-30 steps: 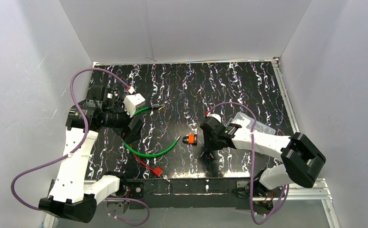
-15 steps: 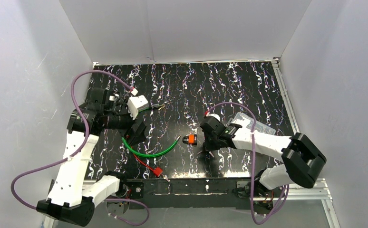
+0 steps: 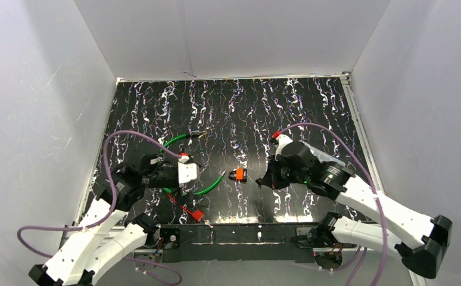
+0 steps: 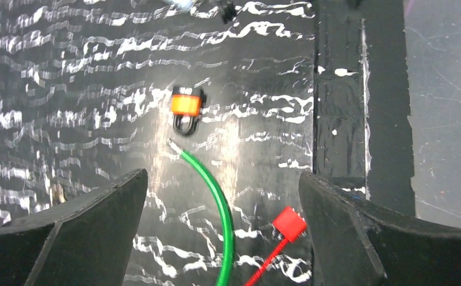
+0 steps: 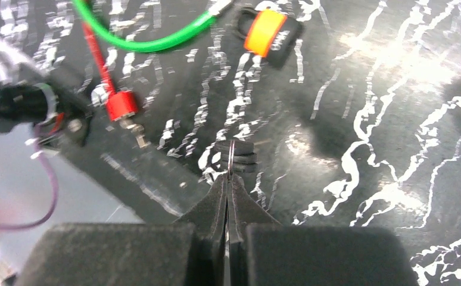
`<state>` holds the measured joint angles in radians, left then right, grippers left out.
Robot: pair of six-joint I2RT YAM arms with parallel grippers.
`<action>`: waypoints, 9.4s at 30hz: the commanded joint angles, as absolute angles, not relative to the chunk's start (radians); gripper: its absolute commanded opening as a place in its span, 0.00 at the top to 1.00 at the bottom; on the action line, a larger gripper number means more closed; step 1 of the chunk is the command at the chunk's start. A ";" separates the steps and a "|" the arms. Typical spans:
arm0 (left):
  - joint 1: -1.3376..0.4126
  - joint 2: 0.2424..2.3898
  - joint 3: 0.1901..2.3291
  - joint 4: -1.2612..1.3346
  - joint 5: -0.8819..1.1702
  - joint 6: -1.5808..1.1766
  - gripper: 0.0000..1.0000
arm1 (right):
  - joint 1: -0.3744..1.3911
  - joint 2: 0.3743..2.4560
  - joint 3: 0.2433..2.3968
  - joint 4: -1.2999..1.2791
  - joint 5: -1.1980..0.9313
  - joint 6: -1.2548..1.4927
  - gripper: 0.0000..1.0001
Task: Unlock with the key
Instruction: Pick up the key from the center of the board.
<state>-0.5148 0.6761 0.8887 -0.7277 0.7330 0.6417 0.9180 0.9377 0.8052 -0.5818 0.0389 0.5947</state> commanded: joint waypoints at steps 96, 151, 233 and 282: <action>-1.083 0.766 1.022 -0.216 0.634 0.510 0.92 | 0.919 0.931 1.240 -0.385 -0.676 0.655 0.99; -1.461 1.413 1.580 -1.689 -0.444 0.853 1.00 | 0.896 0.768 0.735 0.021 -0.170 0.672 0.40; -1.849 1.312 1.859 -1.560 -0.525 1.057 1.00 | 1.041 1.002 0.976 0.144 -0.480 0.627 0.59; -1.809 1.370 1.979 -1.680 -0.482 0.866 1.00 | 1.121 0.872 0.962 0.062 -0.304 0.561 0.36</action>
<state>-1.6958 1.3625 1.8955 -1.4914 -0.5111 0.9270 1.1149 0.9339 0.9898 -0.0281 -0.3260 0.5680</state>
